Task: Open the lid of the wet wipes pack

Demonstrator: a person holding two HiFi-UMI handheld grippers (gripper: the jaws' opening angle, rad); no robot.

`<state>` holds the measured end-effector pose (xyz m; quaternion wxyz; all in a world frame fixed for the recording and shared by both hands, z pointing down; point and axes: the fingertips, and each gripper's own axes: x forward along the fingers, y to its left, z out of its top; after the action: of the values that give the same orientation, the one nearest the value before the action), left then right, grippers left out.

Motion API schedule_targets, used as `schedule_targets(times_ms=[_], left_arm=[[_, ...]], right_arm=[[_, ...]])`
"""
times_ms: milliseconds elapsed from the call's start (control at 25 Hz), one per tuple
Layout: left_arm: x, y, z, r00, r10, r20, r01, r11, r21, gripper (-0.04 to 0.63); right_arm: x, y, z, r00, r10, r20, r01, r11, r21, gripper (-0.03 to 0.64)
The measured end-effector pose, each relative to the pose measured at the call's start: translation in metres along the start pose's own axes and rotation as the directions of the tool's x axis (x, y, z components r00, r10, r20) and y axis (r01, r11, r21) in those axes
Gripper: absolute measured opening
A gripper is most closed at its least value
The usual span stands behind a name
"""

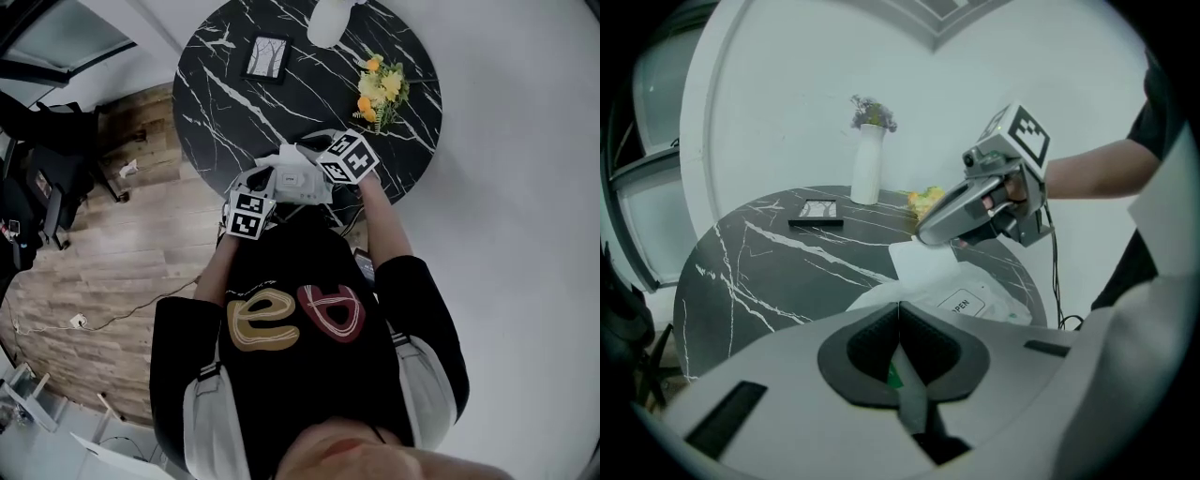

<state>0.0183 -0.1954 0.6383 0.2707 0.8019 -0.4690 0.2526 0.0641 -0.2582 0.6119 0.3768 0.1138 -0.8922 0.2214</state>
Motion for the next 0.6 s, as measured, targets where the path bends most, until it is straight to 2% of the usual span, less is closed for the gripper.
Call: schedule_targets(times_ms=[120,600], left_arm=[[-0.002,-0.002,0.0,1.0,-0.024,0.011,0.024,0.999,-0.036,0.017],[-0.001,0.0,0.0,1.0,-0.018,-0.001,0.018,1.0,-0.018,0.017]], right_arm=[[0.002,-0.003,-0.002,1.0,0.024,0.005,-0.024,0.999,0.048,0.038],[0.014,-0.014,-0.007,0.999,0.041,0.014,-0.042,0.988,0.152,0.046]])
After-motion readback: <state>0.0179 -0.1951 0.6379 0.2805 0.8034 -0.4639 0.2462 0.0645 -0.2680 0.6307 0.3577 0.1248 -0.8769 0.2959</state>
